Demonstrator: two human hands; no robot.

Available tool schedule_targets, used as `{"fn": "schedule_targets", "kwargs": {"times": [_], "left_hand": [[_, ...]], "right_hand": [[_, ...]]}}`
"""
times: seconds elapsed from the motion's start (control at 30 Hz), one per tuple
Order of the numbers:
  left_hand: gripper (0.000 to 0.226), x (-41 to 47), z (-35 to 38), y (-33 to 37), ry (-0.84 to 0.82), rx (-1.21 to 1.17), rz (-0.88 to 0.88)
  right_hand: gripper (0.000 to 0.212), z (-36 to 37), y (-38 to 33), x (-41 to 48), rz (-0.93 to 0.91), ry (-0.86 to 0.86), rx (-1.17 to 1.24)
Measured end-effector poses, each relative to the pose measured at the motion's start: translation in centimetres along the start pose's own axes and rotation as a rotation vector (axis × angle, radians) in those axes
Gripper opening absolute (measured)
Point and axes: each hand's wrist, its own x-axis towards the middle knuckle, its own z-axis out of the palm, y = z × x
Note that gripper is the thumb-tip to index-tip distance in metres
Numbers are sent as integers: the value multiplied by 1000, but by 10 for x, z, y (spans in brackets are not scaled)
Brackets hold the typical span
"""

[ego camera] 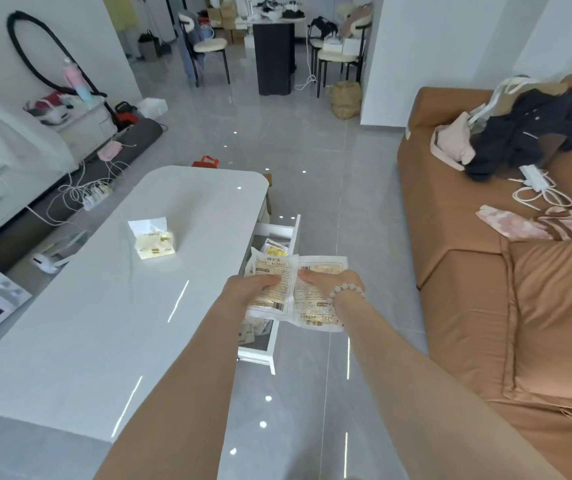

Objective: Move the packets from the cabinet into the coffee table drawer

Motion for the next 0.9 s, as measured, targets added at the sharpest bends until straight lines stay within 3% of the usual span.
{"fn": "schedule_targets", "kwargs": {"times": [0.27,0.6,0.73,0.9], "left_hand": [[37,59,23,36,-57,12,-2],[33,165,28,64,64,-112,-116],[56,205,27,72,93,-183,-183],[36,241,25,64,200,-298,-289]], "right_hand": [[56,-10,-38,56,18,14,-8],[58,19,-102,177,35,-157,-180],[57,33,-127,221,50,-238,-264],[69,59,-147,271,45,-336,-398]]}}
